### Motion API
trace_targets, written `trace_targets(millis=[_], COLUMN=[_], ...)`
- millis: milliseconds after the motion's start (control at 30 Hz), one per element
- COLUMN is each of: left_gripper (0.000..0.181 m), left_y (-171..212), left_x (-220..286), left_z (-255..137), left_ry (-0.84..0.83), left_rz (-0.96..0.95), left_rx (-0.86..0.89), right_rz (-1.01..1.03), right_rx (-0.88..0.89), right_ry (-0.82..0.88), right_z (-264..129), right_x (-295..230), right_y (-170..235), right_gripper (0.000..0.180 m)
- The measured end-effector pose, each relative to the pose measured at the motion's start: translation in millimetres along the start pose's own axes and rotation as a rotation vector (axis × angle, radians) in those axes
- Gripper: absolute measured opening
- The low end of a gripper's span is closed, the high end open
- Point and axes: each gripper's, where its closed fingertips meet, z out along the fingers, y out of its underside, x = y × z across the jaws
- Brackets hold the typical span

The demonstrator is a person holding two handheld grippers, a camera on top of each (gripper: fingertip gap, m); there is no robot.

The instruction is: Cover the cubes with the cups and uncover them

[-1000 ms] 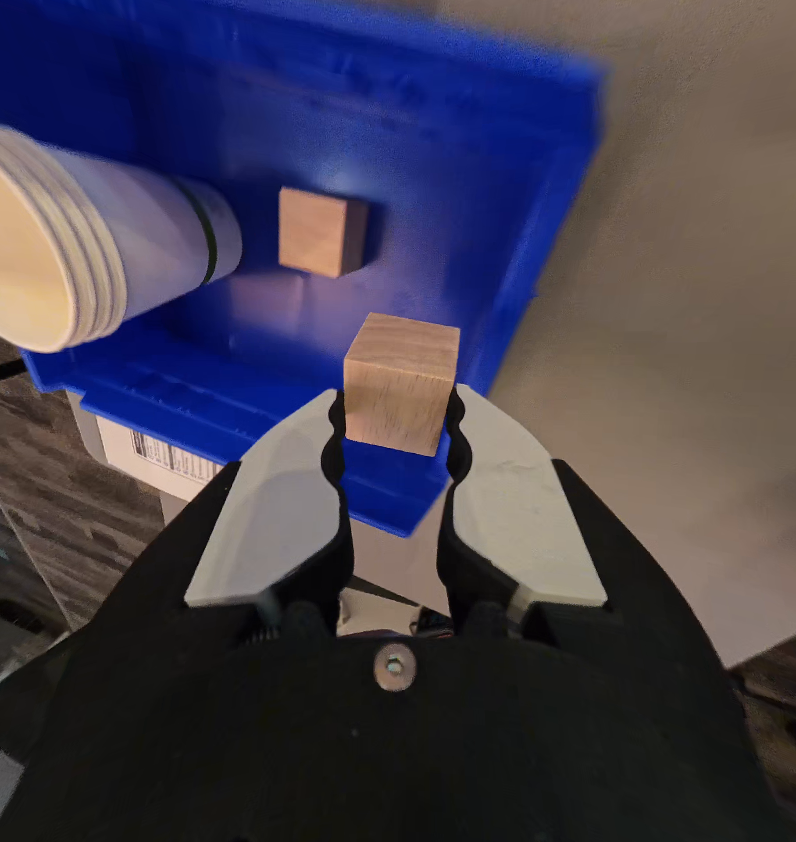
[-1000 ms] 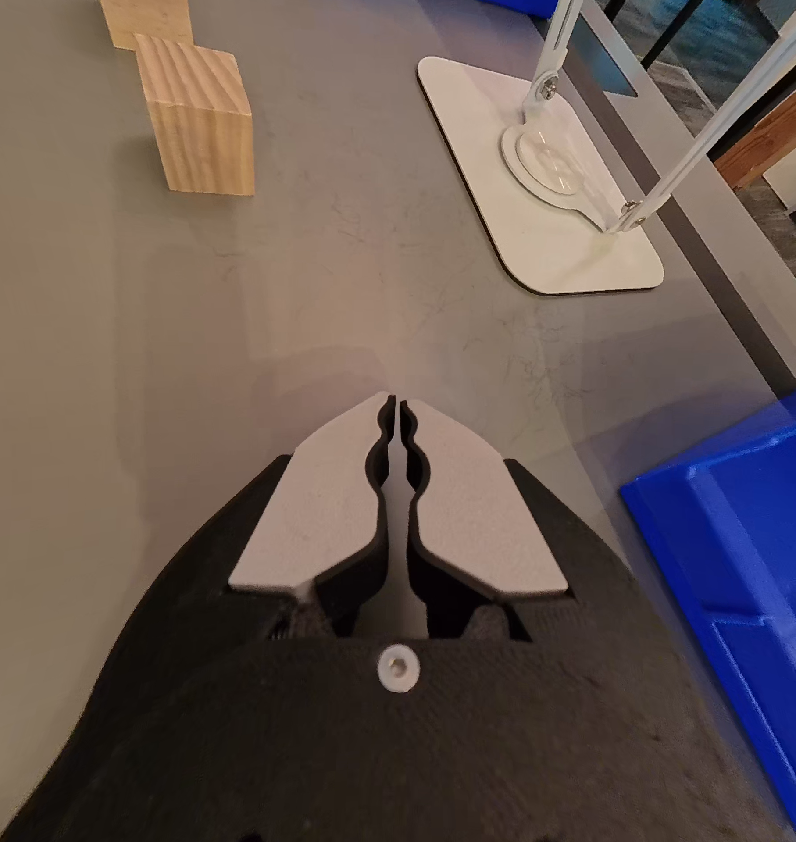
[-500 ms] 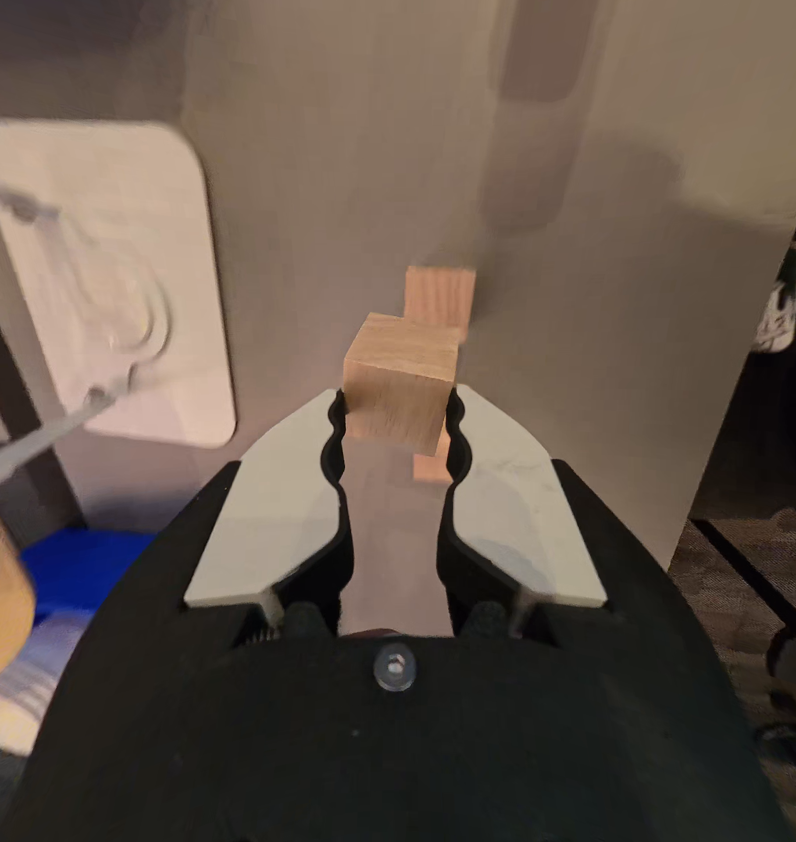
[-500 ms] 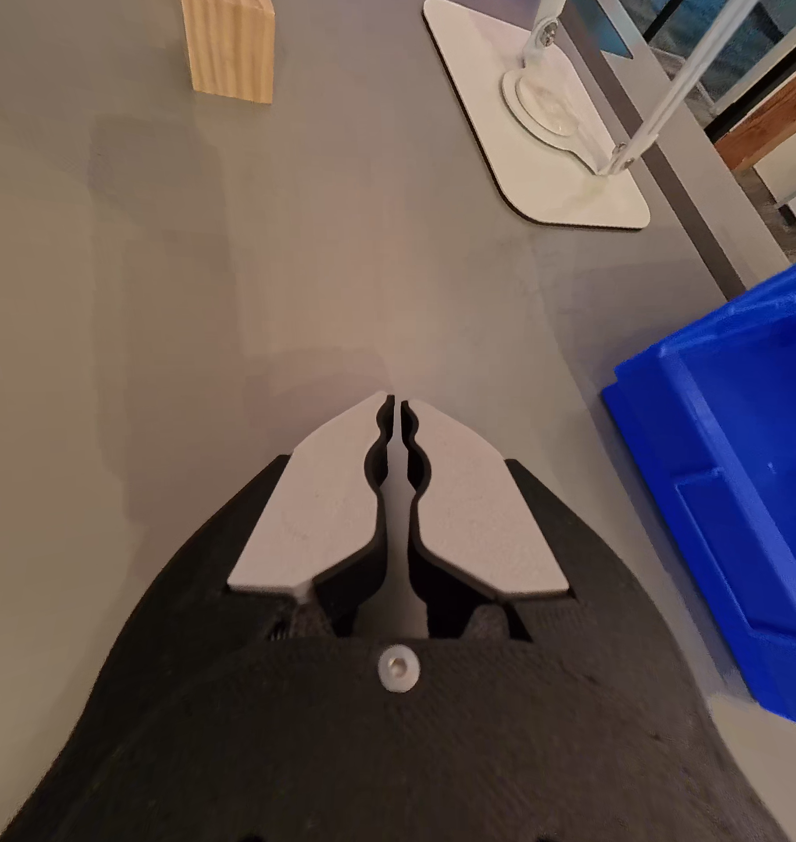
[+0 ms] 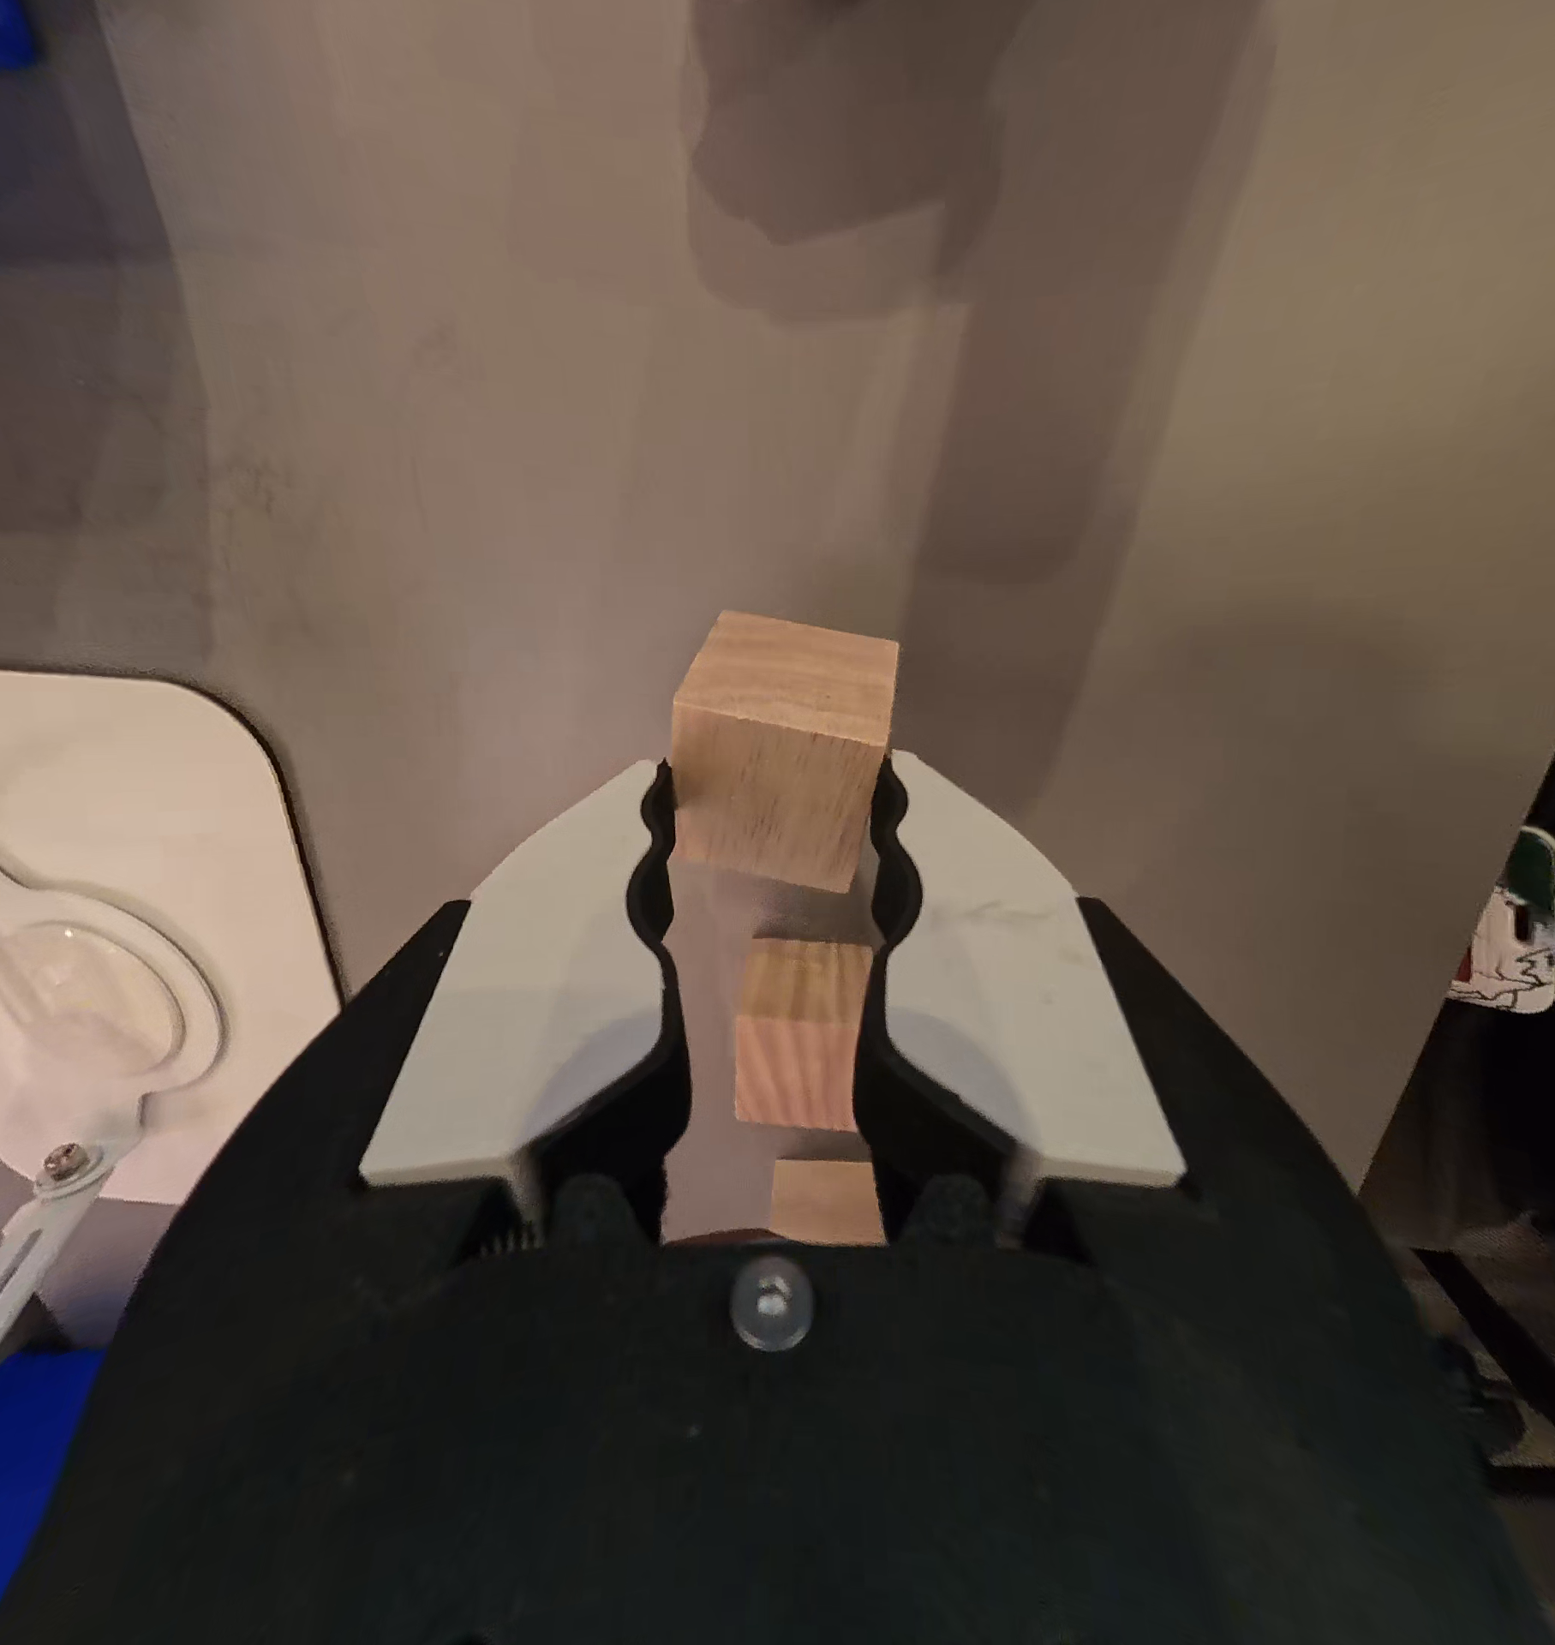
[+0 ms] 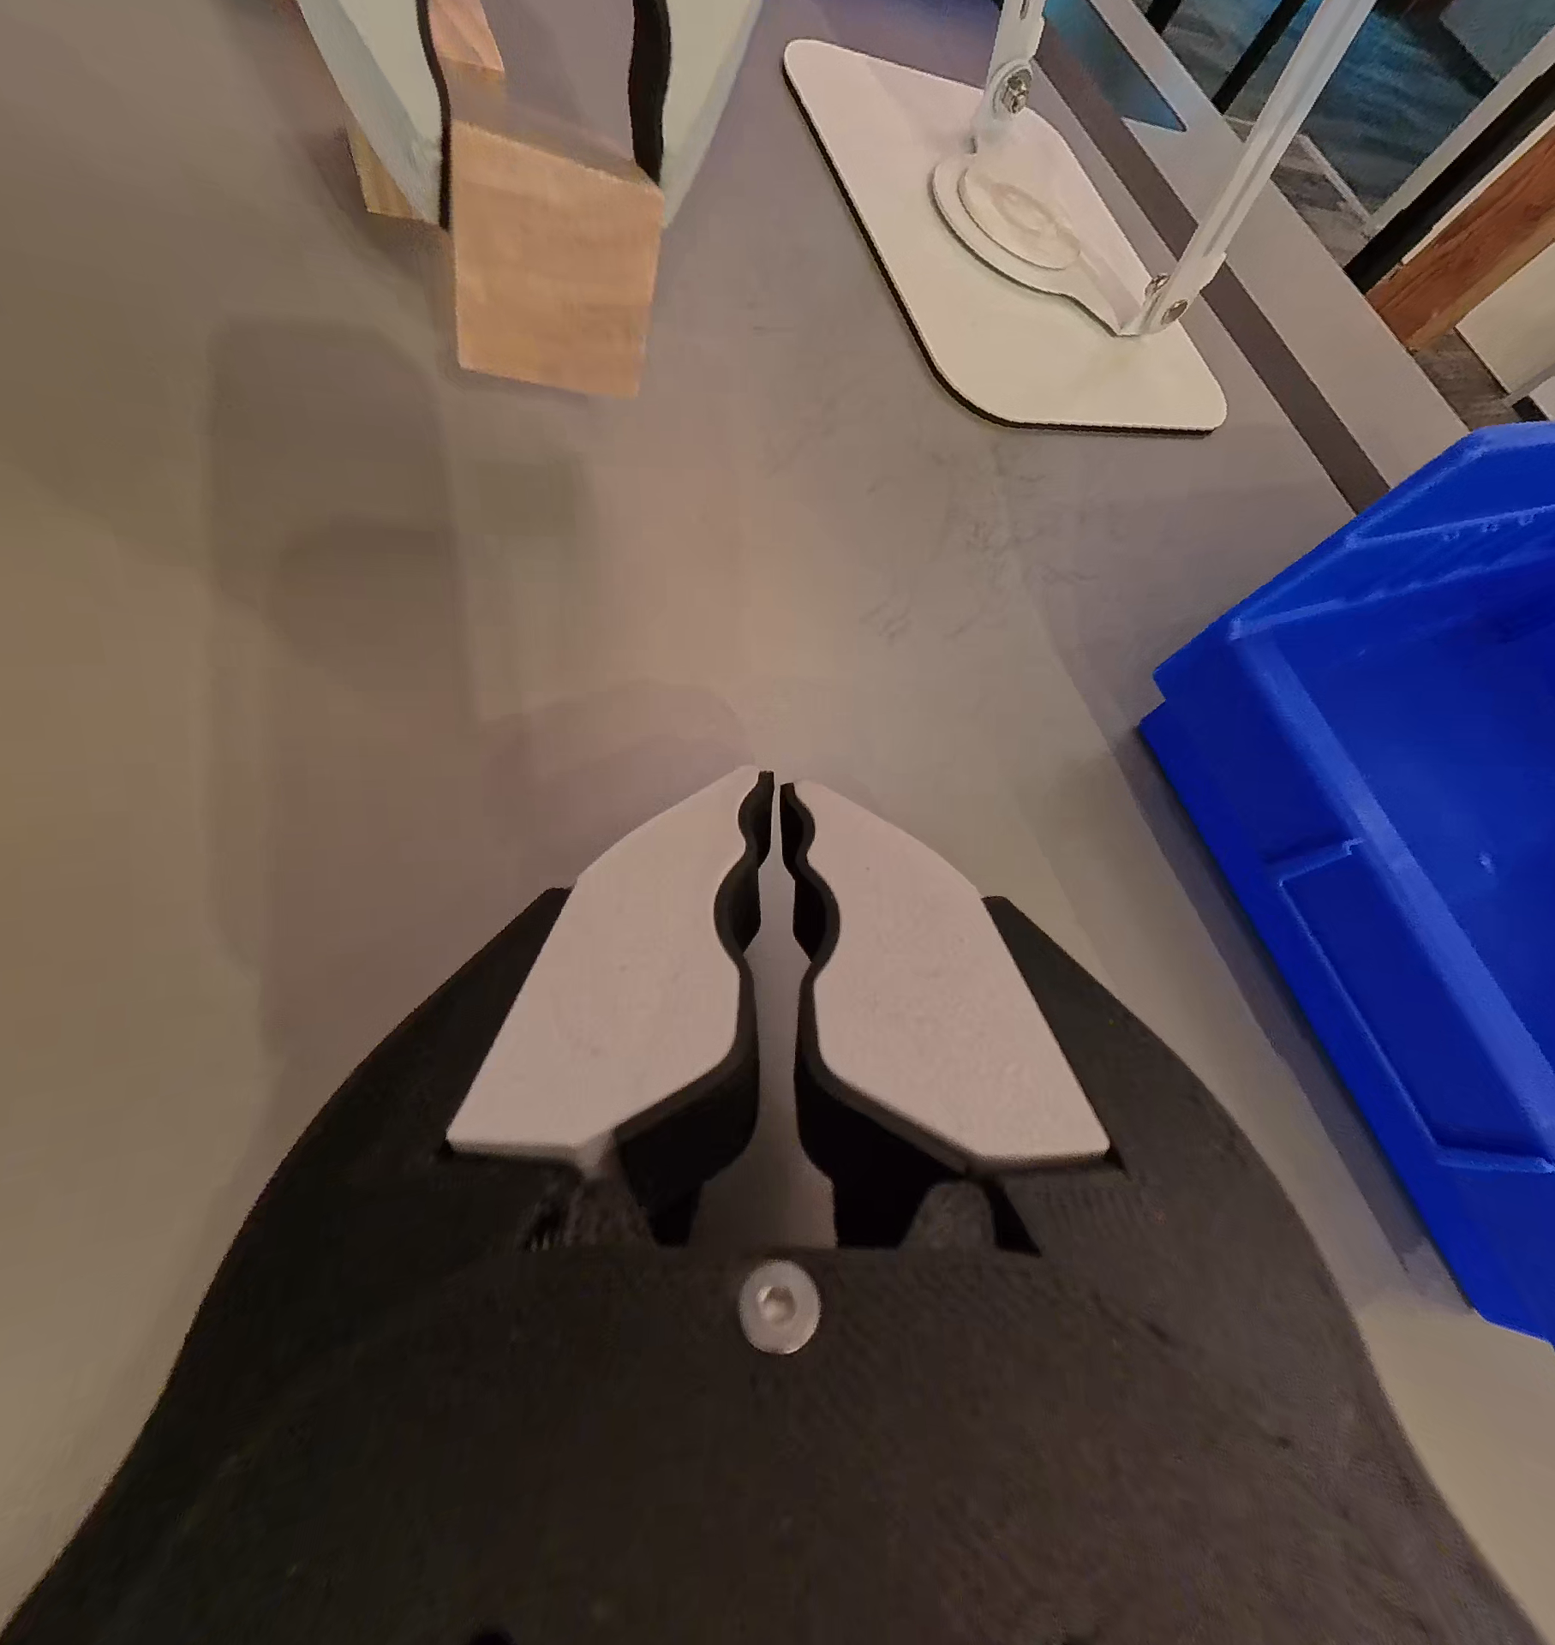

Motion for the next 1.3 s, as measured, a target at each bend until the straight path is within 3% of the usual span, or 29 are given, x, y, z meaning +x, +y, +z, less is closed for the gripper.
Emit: trace_targets(millis=[267, 1100, 1300], left_gripper=[0.042, 0.042, 0.063], left_y=[-17, -14, -13], left_x=[-2, 4, 5], left_z=[6, 27, 25], left_ry=[-0.016, -0.021, -0.026], left_rz=[-0.002, -0.051, -0.074], left_rx=[-0.051, -0.119, -0.103], right_rz=[0.001, -0.01, -0.008], right_rx=[0.005, 0.012, 0.017], right_ry=[-0.009, -0.025, -0.027], right_z=[-1, -1, -2], right_x=[-1, -4, -5], right_y=[-1, -1, -2], right_gripper=[0.002, 0.002, 0.002])
